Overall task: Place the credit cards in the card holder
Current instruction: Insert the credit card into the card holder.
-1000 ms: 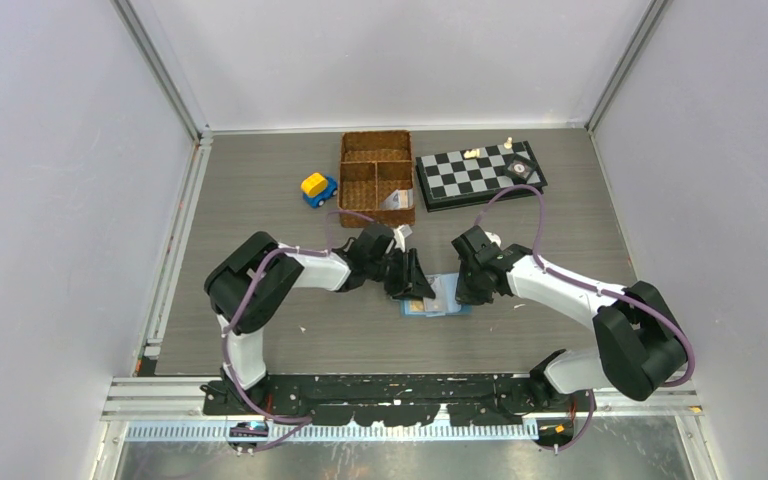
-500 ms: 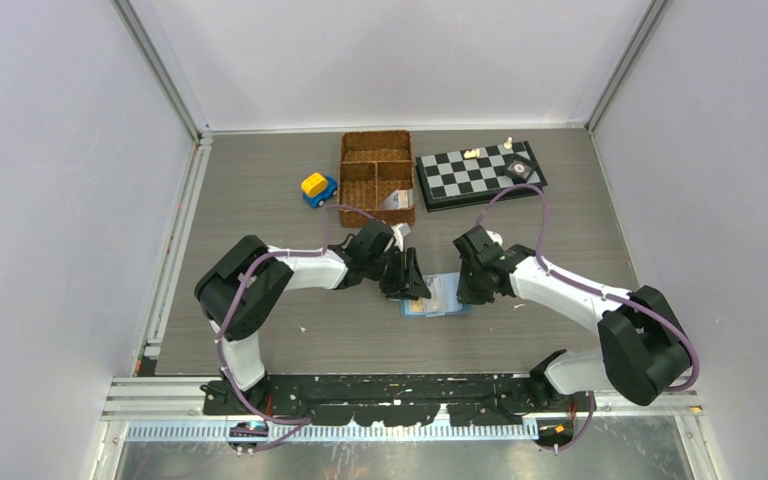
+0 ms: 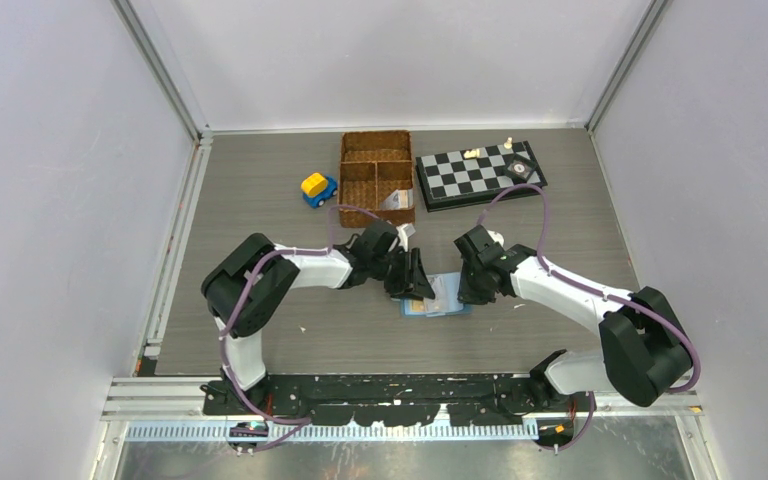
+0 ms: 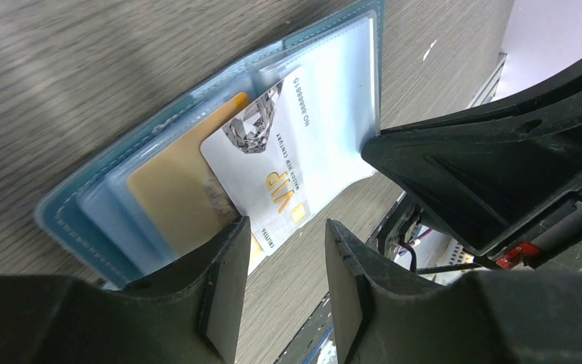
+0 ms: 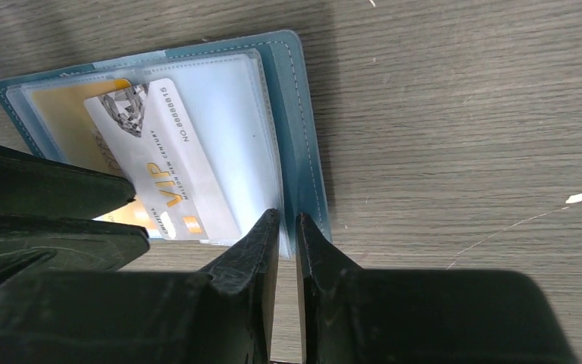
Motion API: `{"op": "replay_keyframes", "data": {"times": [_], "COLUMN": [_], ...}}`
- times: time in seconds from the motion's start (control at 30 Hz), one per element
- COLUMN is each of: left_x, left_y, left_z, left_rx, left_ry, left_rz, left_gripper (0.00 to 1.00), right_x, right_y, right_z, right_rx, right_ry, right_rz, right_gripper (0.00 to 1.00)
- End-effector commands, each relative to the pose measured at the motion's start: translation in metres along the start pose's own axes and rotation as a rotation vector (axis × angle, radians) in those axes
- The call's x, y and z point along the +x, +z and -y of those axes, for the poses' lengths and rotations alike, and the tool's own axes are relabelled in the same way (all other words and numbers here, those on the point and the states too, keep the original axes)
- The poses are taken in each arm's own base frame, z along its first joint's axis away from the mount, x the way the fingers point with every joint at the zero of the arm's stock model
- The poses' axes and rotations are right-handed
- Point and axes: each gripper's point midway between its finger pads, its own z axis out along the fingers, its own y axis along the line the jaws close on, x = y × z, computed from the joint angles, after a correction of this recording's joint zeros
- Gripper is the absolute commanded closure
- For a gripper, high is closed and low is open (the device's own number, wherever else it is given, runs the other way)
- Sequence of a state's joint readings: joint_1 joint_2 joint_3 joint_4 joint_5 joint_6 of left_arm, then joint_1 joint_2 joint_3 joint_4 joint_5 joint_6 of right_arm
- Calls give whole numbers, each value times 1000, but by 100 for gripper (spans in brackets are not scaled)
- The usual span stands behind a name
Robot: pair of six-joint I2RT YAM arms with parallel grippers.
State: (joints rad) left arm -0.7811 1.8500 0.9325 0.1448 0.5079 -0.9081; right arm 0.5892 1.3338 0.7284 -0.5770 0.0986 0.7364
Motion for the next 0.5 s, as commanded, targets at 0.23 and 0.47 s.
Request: {"op": "replay_keyframes", "data": {"times": [0.23, 0.47], "left_x": [8, 3], "left_y": [19, 28], "left_z": [-10, -2], "left_rx": [-37, 1], "left_ry": [17, 38], "left_rz": [-31, -14], "left_gripper": [57, 58], "right_x": [-8, -5], "right_y": [-4, -2], "right_z": [-8, -8], "right_rx": [-41, -41], "right_ry": [13, 18], "right_rz": [35, 32], "right_gripper": [78, 76]}}
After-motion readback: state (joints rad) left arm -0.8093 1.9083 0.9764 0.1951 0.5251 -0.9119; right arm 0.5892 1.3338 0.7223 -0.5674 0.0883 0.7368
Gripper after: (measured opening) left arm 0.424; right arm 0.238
